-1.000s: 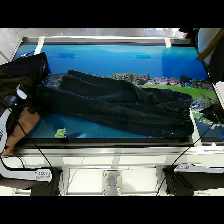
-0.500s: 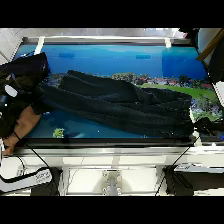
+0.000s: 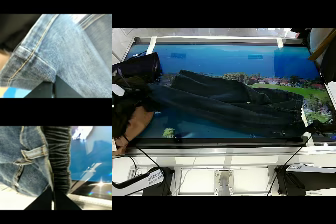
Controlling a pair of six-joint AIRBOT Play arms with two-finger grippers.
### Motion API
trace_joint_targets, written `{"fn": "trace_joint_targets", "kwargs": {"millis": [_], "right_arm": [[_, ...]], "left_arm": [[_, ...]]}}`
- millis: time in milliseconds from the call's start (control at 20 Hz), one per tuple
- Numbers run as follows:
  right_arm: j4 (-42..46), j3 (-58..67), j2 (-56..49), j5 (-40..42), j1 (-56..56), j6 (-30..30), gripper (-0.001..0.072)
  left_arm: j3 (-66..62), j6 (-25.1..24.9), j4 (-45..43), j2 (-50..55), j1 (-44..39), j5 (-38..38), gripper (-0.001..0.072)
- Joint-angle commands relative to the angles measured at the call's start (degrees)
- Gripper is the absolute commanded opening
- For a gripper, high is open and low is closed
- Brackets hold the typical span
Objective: Fold the clothes and pants, and hang the long-sleeved shirts on hangers.
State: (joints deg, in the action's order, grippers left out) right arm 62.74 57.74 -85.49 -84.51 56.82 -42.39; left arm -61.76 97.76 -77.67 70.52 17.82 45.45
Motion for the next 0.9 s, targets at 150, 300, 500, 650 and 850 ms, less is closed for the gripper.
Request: {"fn": "trace_joint_targets", "kwargs": {"millis": [150,300,500,650,850], "right_arm": [[0.9,12.7,3.0,-4.1,0.1,-0.6,0.0048],[2.6,13.3,5.1,-1.9,0.1,-0.6,0.0047],[5.9,9.0,5.1,-1.4,3.5,-1.9,0.0047],[5.8,4.7,5.1,-0.2,7.3,-2.1,0.0047],[6.1,4.3,5.0,-4.7,8.0,-3.5,0.0267]], "left_arm": [[-5.1,-14.2,2.5,-14.8,-0.9,1.4,0.0015],[4.9,-25.1,-1.0,-24.5,-2.5,9.7,0.0014],[26.7,-26.9,-9.7,-34.1,-2.5,12.0,0.0014],[34.3,-26.9,-15.8,-34.7,-2.4,12.7,0.0015],[34.9,-25.2,-16.7,-31.5,-2.4,14.0,0.0513]]}}
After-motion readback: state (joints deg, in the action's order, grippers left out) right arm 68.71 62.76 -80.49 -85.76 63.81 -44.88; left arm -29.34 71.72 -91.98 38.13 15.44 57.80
